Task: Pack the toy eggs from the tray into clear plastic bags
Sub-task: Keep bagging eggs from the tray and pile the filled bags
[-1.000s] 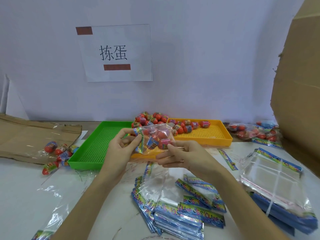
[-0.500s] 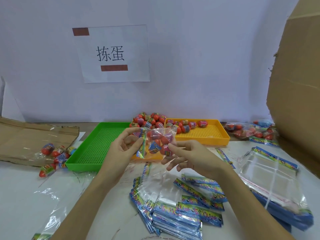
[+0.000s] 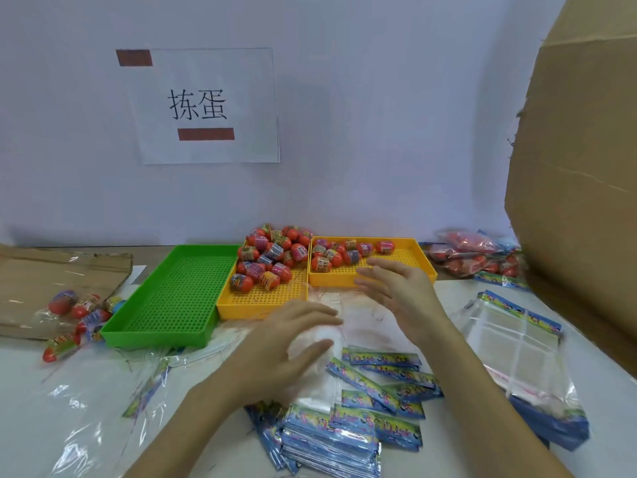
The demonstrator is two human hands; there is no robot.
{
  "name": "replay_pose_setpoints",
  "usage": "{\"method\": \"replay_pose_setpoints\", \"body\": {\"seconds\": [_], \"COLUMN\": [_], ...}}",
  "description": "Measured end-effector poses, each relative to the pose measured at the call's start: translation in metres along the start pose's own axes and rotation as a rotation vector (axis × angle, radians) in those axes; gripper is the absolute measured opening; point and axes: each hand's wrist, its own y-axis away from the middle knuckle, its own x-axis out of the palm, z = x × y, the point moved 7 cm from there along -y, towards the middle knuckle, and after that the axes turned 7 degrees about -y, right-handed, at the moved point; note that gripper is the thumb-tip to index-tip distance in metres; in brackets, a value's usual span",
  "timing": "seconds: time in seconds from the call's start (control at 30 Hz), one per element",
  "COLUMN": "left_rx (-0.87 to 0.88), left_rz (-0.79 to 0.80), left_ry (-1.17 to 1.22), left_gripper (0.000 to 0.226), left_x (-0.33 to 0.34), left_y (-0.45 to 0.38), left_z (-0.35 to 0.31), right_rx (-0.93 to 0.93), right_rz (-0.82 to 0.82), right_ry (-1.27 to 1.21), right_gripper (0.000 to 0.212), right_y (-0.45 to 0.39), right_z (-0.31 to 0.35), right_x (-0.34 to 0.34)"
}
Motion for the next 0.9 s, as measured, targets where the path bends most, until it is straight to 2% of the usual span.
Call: {"method": "replay_pose_setpoints", "body": {"seconds": [0.03,0.1,0.17,0.33,0.43,0.5,0.63,0.8,0.83,0.9], "left_rx": [0.057,0.137,0.176,0.137,0.215,0.197,-0.07,-0.443,-0.496,-0.543], "left_rz": [0.069,0.171,0.188,0.076,0.01,-0.047,-0.228,-0.348,-0.377,-0.395], "left_ry": [-0.042,-0.119,-0.199,-0.192,-0.258,-0.236,0.085,0.635,0.729,0.855], "left_gripper": [0.037,0.043,0.046,0.041,0.022,0.018,0.008,0.021,0.024,0.027], "left_x": [0.009,0.024,0.031,0.023,0.015,0.009,-0.011,-0.019,-0.019,-0.018], "left_y": [0.001,0.002,0.003,-0.002,0.0,0.0,-0.003,0.002,0.003,0.004], "left_z": [-0.007,-0.017,-0.02,-0.014,-0.019,-0.021,-0.004,0.034,0.039,0.044], "right_rx": [-0.003,0.001,-0.033,-0.147,-0.123,-0.13,-0.133,0.061,0.065,-0.007], "right_rz": [0.022,0.057,0.076,0.126,0.181,0.205,0.234,0.323,0.375,0.492], "right_ry": [0.035,0.118,0.274,0.632,0.694,0.701,0.594,0.346,0.331,0.397], "right_gripper": [0.02,0.019,0.021,0.021,0.022,0.023,0.032,0.072,0.072,0.051], "right_y": [0.0,0.002,0.003,0.003,0.005,0.006,0.009,0.008,0.009,0.013], "right_z": [-0.001,-0.003,-0.002,0.0,-0.002,-0.003,0.002,-0.001,-0.001,0.001], "right_x": [0.002,0.007,0.01,0.016,0.022,0.024,0.028,0.033,0.035,0.038]}}
